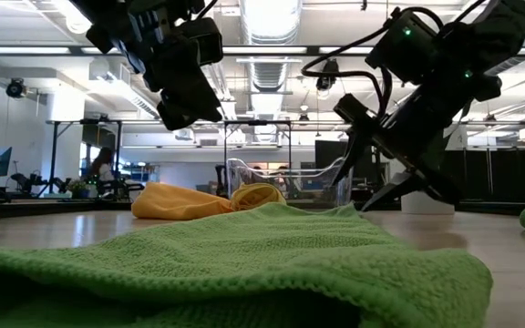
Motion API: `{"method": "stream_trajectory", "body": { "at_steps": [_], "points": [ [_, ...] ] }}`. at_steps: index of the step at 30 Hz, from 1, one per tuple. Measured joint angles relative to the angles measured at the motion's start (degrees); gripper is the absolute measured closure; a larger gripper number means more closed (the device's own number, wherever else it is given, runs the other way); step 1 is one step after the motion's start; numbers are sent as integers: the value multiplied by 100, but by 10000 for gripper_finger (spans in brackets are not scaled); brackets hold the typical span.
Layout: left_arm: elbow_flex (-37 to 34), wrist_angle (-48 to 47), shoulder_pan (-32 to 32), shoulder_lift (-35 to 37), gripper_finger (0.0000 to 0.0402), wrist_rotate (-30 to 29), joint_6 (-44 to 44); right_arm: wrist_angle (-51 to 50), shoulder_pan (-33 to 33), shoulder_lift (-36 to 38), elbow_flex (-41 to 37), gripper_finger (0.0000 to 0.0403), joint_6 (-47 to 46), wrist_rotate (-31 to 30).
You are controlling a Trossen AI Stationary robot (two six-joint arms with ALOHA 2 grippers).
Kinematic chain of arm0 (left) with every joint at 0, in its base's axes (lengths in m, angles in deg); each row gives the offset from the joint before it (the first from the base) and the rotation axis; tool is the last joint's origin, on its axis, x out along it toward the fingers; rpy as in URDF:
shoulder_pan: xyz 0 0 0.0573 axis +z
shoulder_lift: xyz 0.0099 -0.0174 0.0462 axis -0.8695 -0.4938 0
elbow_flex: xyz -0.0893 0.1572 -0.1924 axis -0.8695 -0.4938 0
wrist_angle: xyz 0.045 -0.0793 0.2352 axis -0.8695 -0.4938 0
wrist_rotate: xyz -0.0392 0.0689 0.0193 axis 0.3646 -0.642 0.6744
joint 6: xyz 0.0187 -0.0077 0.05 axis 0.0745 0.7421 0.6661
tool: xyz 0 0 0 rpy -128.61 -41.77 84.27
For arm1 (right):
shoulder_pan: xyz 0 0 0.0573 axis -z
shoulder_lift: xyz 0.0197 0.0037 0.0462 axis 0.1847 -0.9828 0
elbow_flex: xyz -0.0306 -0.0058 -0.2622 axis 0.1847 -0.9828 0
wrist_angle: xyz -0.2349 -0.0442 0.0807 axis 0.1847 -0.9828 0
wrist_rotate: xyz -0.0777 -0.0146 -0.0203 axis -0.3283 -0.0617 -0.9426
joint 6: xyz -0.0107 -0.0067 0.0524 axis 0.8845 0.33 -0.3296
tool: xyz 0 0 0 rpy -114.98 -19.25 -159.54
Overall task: Fold microfiber towels
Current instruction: Fold the left green microfiber towel
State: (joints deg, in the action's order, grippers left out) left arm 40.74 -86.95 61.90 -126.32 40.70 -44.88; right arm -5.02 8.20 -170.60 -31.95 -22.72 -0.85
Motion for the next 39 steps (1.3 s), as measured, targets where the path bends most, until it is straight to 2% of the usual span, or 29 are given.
{"method": "stream_trajectory", "body": {
  "at_steps": [13, 32, 39],
  "points": [
    [0, -1, 0, 0, 320, 139, -24, -519, -17, 0, 17, 165, -52, 0],
    [0, 2, -4, -2, 320, 143, -28, -228, 103, -340, 45, 165, -4, 138],
    [0, 3, -4, -2, 320, 141, -28, -313, 242, -364, 200, 165, 312, 212]
  ]
}}
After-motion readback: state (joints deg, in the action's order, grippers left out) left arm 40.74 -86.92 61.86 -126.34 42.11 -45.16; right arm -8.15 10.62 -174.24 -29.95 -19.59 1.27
